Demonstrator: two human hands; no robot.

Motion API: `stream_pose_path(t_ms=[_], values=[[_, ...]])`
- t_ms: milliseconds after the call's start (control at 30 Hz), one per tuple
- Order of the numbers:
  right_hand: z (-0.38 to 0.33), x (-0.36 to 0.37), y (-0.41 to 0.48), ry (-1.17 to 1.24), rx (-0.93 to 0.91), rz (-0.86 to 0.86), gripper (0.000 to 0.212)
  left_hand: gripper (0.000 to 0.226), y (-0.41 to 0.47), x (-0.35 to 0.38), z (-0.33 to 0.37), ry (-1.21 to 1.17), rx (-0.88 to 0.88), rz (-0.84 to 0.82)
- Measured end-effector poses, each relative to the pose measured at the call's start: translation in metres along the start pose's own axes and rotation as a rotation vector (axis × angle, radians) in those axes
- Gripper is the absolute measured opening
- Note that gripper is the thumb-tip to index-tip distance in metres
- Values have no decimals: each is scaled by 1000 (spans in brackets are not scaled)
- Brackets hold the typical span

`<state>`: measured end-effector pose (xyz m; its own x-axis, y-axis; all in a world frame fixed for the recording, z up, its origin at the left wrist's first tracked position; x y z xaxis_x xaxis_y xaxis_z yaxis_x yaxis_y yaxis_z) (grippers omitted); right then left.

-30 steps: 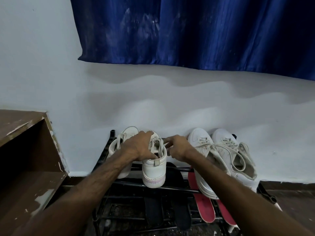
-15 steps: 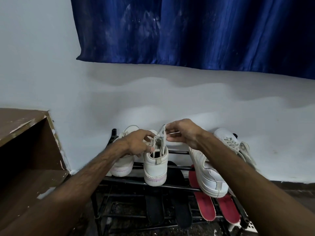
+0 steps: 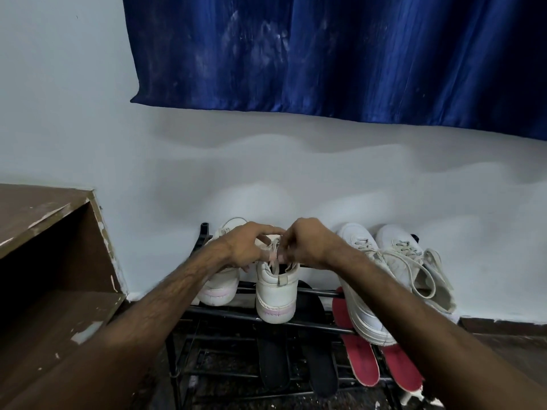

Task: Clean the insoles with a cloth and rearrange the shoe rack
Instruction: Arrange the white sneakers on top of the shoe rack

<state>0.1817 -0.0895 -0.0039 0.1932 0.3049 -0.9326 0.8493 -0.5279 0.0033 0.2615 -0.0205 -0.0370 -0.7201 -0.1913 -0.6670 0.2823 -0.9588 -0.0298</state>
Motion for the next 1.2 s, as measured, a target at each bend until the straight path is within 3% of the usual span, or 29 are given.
stream_pose_path(t_ms=[133,200,300,367,500,600,700,800,867,967,1033,1100,1133,1200], values=[[10,-31,-2,278,10,86,15,89,0,7,-3,-41,-51,-65],[17,-22,-1,194,63,67,24,92,1,10,-2,20,-57,-28],[14,-6,-1,37,31,101,21,87,4,14,1,402,-76,47],[5,-8,-3,108,-37,131,19,71,6,15,4,545,-102,89],[-8,6,-13,104,-125,-87,23,53,6,14,11,361,-84,-35],[-9,-3,-12,36,-144,8,26,69,-4,13,12,191,-130,-166],[4,-32,-10,183,-60,246,17,60,-10,-16,25,331,-16,-5],[7,-15,-11,131,-57,193,33,50,-21,-59,33,456,96,266],[4,4,-12,66,-78,135,37,66,-26,-71,17,546,48,266],[10,1,-15,301,-28,134,32,137,-36,-54,-38,571,-209,14],[22,3,-16,370,89,43,55,159,-47,-38,-62,417,-277,-80],[30,25,-23,466,248,-175,69,158,-50,-28,-76,379,-259,-78],[28,34,-27,525,289,-247,63,149,-50,-27,-80,407,-238,-30],[29,41,-22,554,308,-220,48,120,-51,-34,-80,452,-206,142]])
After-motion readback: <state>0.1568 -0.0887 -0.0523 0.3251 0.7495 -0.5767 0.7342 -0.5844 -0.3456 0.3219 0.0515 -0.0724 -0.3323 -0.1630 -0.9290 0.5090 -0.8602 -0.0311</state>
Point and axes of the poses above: each hand's wrist, its own y-axis towards the middle knuckle, its own x-axis out of the palm, z = x × y, the point moved 9 cm from there along y, towards the middle knuckle, and after that the axes turned 6 degrees about x, right-handed, at the moved point
